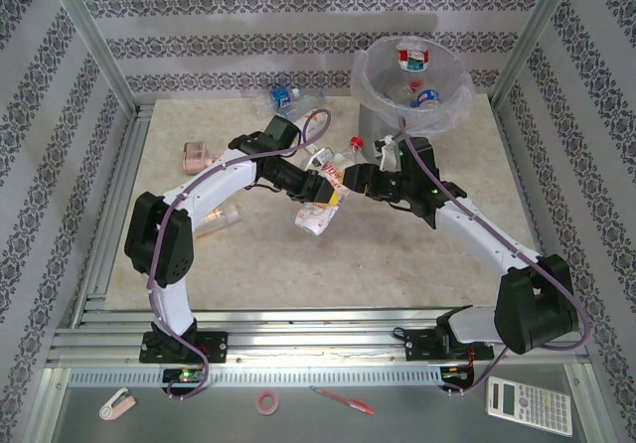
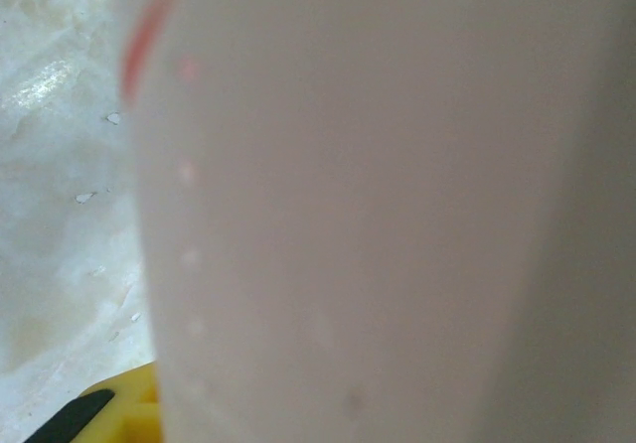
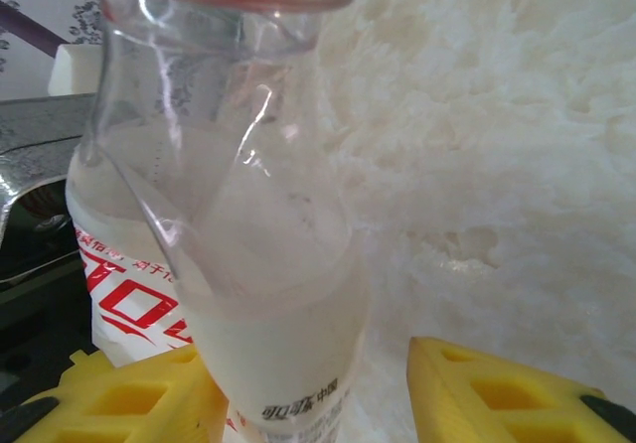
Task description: Throw the plastic bottles in the bin
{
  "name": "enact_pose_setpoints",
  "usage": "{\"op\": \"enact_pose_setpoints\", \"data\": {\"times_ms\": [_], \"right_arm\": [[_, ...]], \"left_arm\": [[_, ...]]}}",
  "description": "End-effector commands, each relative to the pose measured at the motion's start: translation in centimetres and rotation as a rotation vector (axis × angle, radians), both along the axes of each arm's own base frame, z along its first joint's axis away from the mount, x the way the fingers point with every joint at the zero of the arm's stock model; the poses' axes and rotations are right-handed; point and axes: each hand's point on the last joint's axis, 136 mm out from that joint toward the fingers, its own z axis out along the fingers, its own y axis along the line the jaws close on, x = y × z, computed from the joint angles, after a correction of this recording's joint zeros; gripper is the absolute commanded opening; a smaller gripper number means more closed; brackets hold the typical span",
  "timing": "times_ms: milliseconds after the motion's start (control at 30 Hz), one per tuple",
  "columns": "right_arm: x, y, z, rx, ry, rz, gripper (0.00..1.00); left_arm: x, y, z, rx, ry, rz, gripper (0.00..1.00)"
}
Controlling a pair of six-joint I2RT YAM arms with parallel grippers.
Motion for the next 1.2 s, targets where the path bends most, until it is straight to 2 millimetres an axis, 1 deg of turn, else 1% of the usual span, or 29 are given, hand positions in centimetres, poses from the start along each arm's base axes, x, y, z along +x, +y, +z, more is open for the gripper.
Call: {"op": "enact_pose_setpoints", "data": {"times_ms": [0, 67, 233, 267, 300, 367, 400, 467, 533, 567, 600, 633, 667, 733, 833, 900, 933, 967, 1000, 1067, 1100, 1167], "right_arm": [[0.0, 0.2, 1.0, 0.054, -0.047, 0.005, 0.45], [-0.1, 0.4, 1.4, 0.069, -0.055, 0.016, 0.44], [-0.8, 1.0, 2.8, 0.133, -0.079, 0.048, 0.31], [-1.0, 1.0, 3.0, 0.137, -0.081, 0.047, 0.26], [-1.1, 0.9, 3.3, 0.141, -0.086, 0.042, 0.2], [-1.3, 0.7, 3.5, 0.149, -0.083, 0.032, 0.04], [-1.4, 0.6, 3.8, 0.154, -0.082, 0.025, 0.0], [-1.6, 0.1, 3.9, 0.155, -0.074, 0.002, 0.0], [-1.8, -0.5, 4.1, 0.15, -0.067, -0.032, 0.0], [-1.9, -0.9, 4.2, 0.142, -0.06, -0.05, 0.0], [-2.1, -1.4, 4.0, 0.13, -0.047, -0.072, 0.0], [-2.2, -1.9, 3.8, 0.117, -0.031, -0.094, 0.0], [-2.3, -2.8, 3.4, 0.099, -0.002, -0.13, 0.0], [-2.7, -5.0, 1.9, 0.047, 0.075, -0.22, 0.0], [-3.9, -9.1, -0.3, -0.019, 0.178, -0.366, 0.0], [-5.2, -12.3, -1.8, -0.068, 0.255, -0.482, 0.0], [-5.9, -13.7, -2.3, -0.094, 0.287, -0.533, 0.0], [-7.0, -15.2, -3.0, -0.128, 0.337, -0.586, 0.0], [-7.7, -16.4, -3.3, -0.147, 0.361, -0.626, 0.0], [-8.3, -17.8, -2.8, -0.138, 0.361, -0.676, 0.0], [-8.3, -18.3, -2.3, -0.13, 0.349, -0.696, 0.0], [-7.5, -18.9, -0.3, -0.1, 0.306, -0.716, 0.0]], "left_arm": [[-1.7, -1.6, 4.4, -0.12, -0.062, -0.081, 0.23], [-1.8, -1.9, 4.4, -0.12, -0.06, -0.087, 0.23], [-1.5, -2.7, 5.0, -0.135, -0.068, -0.093, 0.22], [-1.4, -2.8, 5.1, -0.137, -0.068, -0.095, 0.23], [-1.3, -3.0, 5.2, -0.137, -0.069, -0.097, 0.23], [-1.2, -3.2, 5.4, -0.141, -0.075, -0.101, 0.25], [-1.0, -3.3, 5.5, -0.142, -0.08, -0.1, 0.31], [-0.6, -3.3, 5.6, -0.131, -0.1, -0.09, 0.45], [-0.2, -3.2, 5.7, -0.116, -0.124, -0.073, 0.7], [0.3, -3.1, 5.8, -0.103, -0.142, -0.054, 0.8], [0.8, -2.9, 6.0, -0.094, -0.16, -0.032, 0.87], [1.3, -2.6, 6.1, -0.084, -0.172, -0.008, 0.91], [1.9, -2.2, 6.5, -0.077, -0.191, 0.023, 0.99], [3.1, -1.3, 7.4, -0.067, -0.235, 0.087, 1.0], [4.8, 0.8, 9.7, -0.073, -0.316, 0.196, 1.0], [5.7, 2.5, 11.4, -0.064, -0.385, 0.275, 1.0], [5.9, 3.2, 11.9, -0.054, -0.407, 0.301, 1.0], [6.1, 4.0, 12.4, -0.04, -0.429, 0.33, 1.0], [6.3, 4.9, 12.8, -0.022, -0.445, 0.357, 1.0], [6.5, 6.3, 13.2, 0.017, -0.467, 0.399, 1.0], [6.5, 7.0, 13.3, 0.042, -0.484, 0.413, 1.0], [6.2, 7.8, 13.3, 0.084, -0.506, 0.424, 1.0]]}}
